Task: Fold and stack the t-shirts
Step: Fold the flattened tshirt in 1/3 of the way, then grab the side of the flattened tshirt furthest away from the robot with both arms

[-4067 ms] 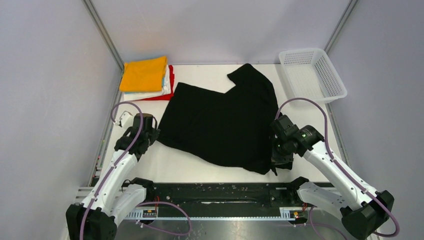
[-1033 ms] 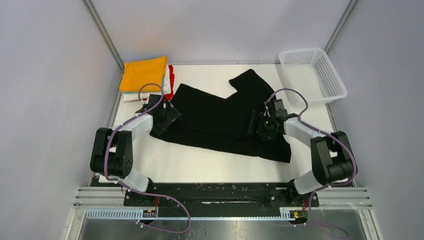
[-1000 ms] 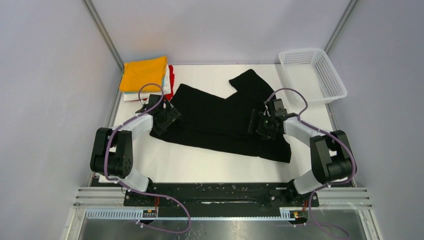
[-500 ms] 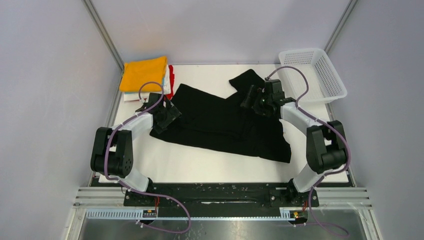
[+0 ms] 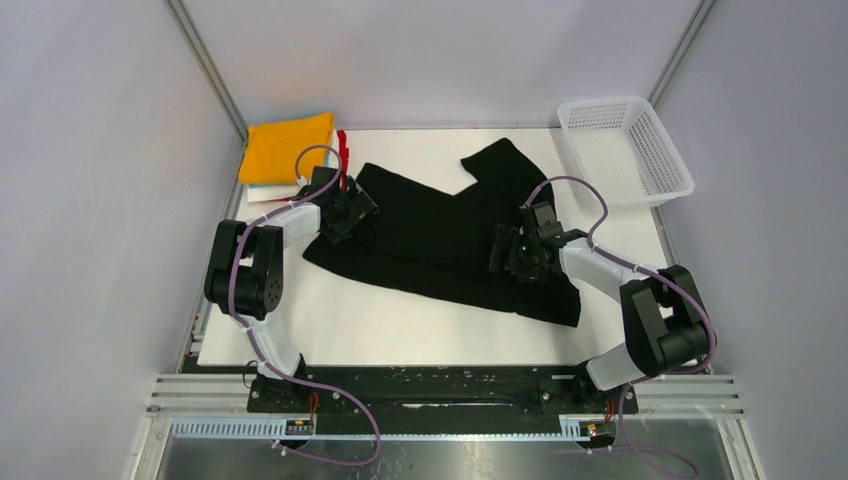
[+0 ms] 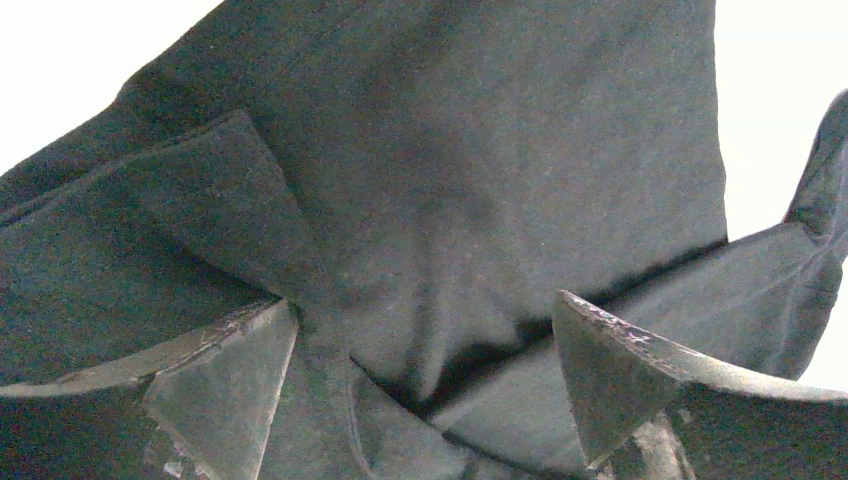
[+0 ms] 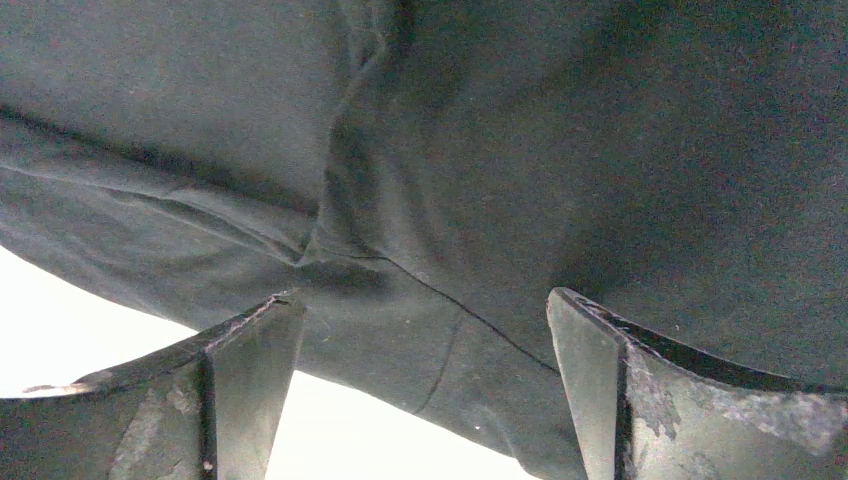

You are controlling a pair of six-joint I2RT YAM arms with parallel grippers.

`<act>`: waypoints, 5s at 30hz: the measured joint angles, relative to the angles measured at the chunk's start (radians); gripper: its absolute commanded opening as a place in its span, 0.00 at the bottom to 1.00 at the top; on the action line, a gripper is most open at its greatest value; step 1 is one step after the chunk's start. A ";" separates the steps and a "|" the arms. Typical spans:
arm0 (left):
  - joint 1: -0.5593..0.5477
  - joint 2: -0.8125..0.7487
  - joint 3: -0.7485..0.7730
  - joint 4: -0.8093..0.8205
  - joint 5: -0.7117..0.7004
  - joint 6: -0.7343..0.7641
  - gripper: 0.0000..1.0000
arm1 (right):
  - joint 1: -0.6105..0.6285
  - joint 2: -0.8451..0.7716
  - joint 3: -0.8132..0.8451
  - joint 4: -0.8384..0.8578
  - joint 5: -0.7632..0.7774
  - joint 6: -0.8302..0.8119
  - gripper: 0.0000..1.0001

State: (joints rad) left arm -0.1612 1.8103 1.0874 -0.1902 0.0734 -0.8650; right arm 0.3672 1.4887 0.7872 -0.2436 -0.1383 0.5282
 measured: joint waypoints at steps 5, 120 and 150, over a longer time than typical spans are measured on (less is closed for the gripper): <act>0.000 0.032 0.047 -0.023 -0.005 -0.007 0.99 | -0.001 0.034 0.002 0.000 0.018 -0.001 1.00; -0.265 -0.668 -0.248 -0.435 -0.326 -0.095 0.99 | -0.048 -0.251 0.007 -0.252 0.091 -0.075 0.98; -0.107 0.267 0.451 -0.644 -0.392 0.153 0.21 | -0.050 -0.175 0.088 -0.133 0.176 -0.132 0.98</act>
State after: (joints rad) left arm -0.2684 2.0769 1.5379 -0.8337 -0.3183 -0.7120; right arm 0.3176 1.3136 0.8753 -0.3763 0.0376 0.3958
